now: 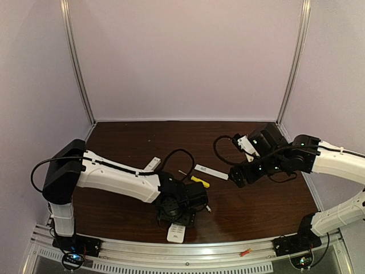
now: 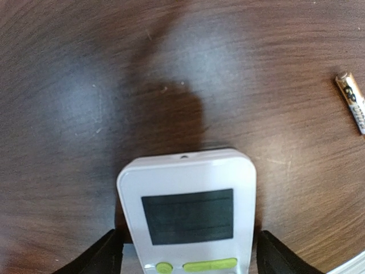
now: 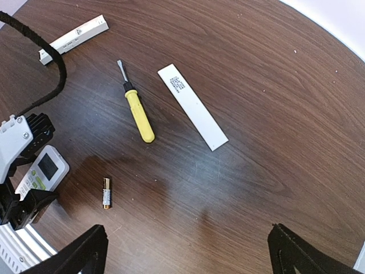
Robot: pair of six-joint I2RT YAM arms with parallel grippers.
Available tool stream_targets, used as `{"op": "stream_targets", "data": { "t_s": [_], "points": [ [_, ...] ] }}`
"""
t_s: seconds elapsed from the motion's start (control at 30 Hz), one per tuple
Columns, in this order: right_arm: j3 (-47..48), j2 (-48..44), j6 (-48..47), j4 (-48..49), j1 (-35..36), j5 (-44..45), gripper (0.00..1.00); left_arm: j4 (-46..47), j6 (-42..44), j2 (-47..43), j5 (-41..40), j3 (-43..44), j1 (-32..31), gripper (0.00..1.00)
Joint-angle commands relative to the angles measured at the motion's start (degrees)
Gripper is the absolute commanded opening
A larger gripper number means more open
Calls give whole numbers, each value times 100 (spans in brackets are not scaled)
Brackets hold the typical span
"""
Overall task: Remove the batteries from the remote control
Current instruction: Pick up the remote control from the center of the board.
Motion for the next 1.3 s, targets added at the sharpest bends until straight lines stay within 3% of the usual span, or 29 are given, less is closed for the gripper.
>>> {"op": "stream_targets", "data": {
  "t_s": [0.0,0.27,0.47,1.07,1.27],
  "points": [
    [19,45,-100,-28,-18,15,100,-309,-154,180,48,164,-32,79],
    [1,24,-110,-50,-22,36,100,-423,-89,204,-22,287,-24,60],
    [42,15,-23,-10,-22,42,100,-496,94,91,-144,438,-23,53],
    [648,166,60,-76,-113,46,100,-502,859,-1002,-820,370,487,50],
    [730,-146,-245,109,-220,-386,100,111,1457,-1682,-876,55,870,50]
  ]
}}
